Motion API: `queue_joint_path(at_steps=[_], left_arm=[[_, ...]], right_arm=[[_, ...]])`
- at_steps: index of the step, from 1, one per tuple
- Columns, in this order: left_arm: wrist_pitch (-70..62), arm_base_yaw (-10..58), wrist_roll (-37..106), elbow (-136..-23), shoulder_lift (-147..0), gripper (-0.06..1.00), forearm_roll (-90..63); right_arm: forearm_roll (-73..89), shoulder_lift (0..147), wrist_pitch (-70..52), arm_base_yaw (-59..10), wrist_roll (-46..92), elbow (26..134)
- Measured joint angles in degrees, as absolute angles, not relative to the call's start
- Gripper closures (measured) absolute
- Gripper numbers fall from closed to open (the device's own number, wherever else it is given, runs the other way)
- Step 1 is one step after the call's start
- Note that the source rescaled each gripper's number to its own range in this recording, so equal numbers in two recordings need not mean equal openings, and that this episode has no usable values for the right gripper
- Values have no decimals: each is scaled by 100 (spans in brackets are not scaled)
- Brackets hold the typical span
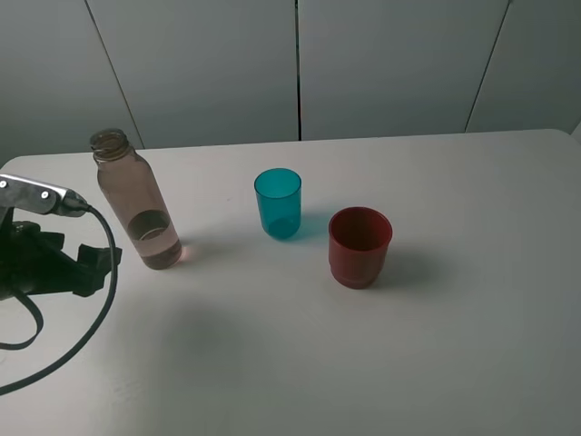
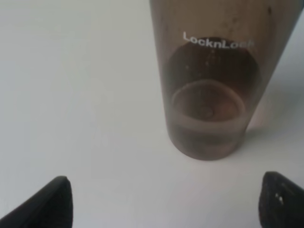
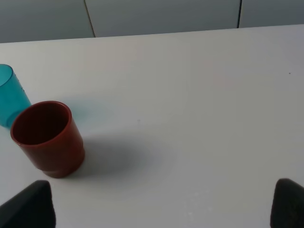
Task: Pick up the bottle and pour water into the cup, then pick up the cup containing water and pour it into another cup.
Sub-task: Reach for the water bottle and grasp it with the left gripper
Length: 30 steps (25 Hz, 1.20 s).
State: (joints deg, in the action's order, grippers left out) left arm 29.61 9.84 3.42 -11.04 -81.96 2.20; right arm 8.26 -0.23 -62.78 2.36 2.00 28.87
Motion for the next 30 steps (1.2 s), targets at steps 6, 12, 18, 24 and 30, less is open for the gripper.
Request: queue_joint_path(at_steps=[6,12,18,24,30], left_arm=[[3812,984,332,-1114,-8713,-6,351],[4195,984,332,-1139,-9028,-6,370],[4247,984,332,-1404,-9127,-6,519],[4298,984,332,-1419,-9127,-6,555],[4454,984,332,-1472,-9138,-6,586]], right_arm=[[826,-23,-6278,236,200,2887],[826,-23,-6278,236,200,2887],[826,-23,-6278,236,200,2887],[826,-23,-6278,236,200,2887],[826,-23,-6278,236,200,2887]])
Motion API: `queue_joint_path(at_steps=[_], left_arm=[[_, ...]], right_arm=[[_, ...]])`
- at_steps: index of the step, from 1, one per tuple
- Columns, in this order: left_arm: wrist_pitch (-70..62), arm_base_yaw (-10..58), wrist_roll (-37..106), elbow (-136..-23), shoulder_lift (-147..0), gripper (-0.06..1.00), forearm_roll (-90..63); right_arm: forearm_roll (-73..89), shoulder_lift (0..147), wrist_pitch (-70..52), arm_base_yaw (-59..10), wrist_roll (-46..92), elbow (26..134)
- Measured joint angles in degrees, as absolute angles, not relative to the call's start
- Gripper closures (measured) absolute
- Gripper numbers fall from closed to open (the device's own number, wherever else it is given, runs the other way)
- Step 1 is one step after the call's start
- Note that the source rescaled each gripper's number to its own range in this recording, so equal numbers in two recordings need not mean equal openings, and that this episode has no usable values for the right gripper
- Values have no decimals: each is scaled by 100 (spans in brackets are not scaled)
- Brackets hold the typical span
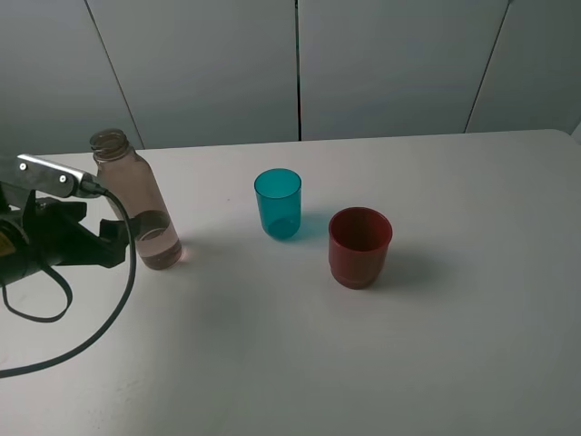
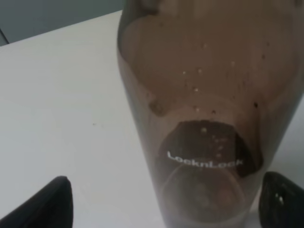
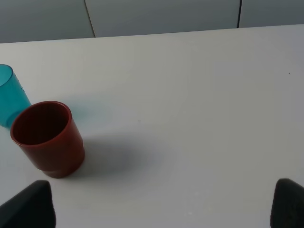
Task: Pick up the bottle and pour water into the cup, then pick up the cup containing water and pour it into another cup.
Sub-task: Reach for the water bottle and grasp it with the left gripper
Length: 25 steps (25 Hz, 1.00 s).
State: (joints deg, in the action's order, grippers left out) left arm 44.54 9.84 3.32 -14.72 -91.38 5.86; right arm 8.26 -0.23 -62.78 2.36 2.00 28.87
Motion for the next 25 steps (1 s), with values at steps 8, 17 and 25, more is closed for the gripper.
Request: queue_joint_path(at_steps=[8,17,25], left_arm=[[4345,984,332,-1766,-9181,-6,692],[4257,984,332,-1804,-9181,-6,810],[4134,984,332,-1804,-9181,-6,1263]], right_arm=[[826,-23,-6278,236,200,2887],[826,-23,-6278,236,200,2887],[826,-23,-6278,236,200,2887]])
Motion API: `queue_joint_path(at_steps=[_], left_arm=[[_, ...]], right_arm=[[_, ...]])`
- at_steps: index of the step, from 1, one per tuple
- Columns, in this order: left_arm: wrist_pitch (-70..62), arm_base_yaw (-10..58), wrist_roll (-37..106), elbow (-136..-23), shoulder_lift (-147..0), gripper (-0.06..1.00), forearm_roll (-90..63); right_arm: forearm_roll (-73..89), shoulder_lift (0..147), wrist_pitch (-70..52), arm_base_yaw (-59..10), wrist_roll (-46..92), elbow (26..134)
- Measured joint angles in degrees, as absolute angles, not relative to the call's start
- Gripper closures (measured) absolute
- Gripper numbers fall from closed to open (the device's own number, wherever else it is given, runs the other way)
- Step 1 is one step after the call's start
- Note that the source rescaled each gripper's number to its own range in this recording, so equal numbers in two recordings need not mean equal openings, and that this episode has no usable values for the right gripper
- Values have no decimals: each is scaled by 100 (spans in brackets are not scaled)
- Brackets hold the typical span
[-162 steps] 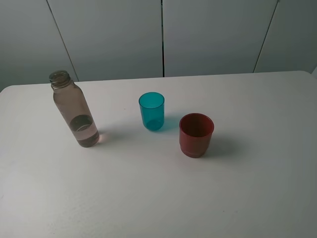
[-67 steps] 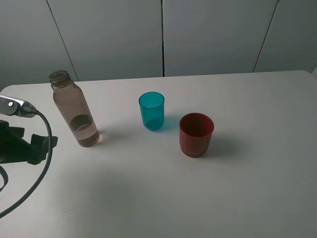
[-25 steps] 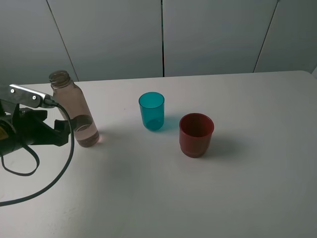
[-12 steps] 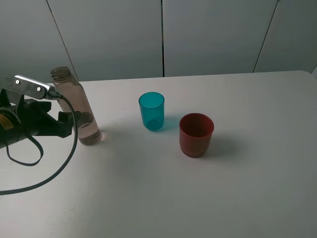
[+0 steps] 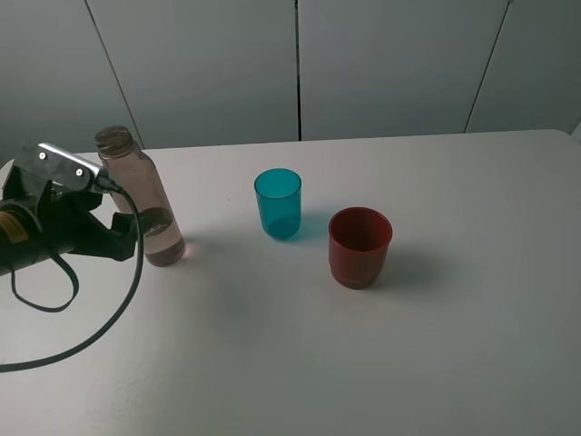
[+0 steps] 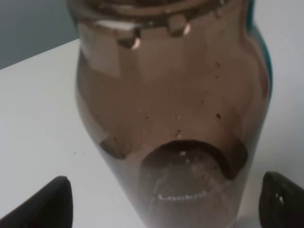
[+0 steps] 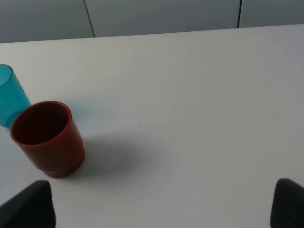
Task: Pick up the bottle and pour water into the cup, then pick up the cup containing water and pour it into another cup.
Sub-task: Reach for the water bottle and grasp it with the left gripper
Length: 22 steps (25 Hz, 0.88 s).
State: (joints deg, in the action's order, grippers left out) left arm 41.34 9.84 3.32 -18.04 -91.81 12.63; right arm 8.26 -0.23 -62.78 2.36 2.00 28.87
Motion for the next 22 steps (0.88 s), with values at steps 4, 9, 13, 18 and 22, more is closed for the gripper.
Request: queue_joint_path(at_steps=[4,9,13,18,22], left_arm=[[4134,984,332,-1804,-9195,-6,1382],[4276,984,332,-1804,-9423,-6,1382],[4394,984,332,-1804,-9590,-6,1348],[4563,984,332,-1808,-9599,-6,1311],[4603,984,332,-1860,-9640,-6,1301]], right_arm=[[826,-23,-6278,236,200,2887],[826,-23,-6278,236,200,2887],[826,-23,-6278,236,200,2887],[826,-23,-6278,236,200,2887],[826,-23,-6278,236,200,2887]])
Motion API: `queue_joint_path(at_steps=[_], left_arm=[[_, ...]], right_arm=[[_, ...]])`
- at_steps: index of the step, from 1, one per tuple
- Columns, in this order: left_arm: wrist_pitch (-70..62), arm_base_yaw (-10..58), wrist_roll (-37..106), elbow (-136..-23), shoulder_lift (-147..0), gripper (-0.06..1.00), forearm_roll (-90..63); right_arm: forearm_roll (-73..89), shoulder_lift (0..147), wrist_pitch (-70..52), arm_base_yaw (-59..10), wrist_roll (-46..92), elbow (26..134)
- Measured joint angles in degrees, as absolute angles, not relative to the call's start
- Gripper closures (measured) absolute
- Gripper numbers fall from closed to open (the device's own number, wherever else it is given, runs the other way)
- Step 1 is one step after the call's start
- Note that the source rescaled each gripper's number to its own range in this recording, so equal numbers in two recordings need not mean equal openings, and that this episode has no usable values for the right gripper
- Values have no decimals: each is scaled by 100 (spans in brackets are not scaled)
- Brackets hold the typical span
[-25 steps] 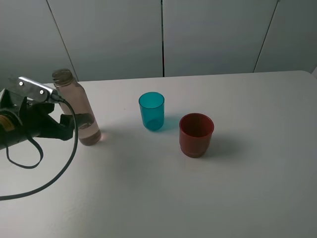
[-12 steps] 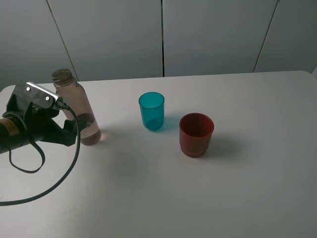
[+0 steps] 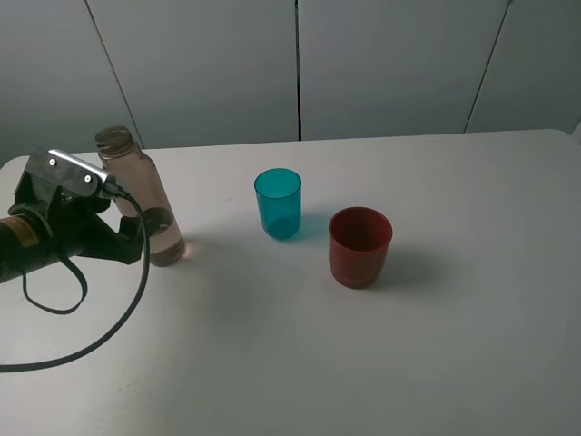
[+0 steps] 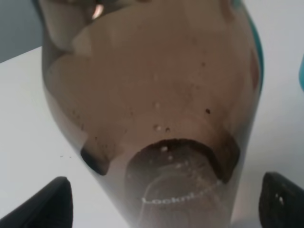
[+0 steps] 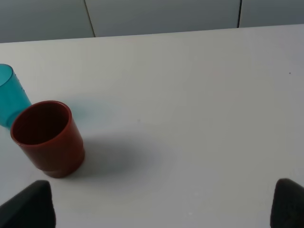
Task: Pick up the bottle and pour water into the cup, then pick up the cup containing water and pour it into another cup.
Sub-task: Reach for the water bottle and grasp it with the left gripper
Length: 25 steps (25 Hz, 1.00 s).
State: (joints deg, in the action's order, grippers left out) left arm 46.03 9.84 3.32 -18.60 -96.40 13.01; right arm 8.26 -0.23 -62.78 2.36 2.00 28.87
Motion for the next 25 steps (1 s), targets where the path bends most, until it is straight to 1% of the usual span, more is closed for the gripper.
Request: queue_joint_path(at_steps=[14,25], left_arm=[[4620,984,67,-2143,-9775,-6,1301],[5114,984,0,-2210,-10222,-6,1356]], right_arm=[[826,-23,-6278,236,200,2887],[826,-23,-6278,236,200,2887]])
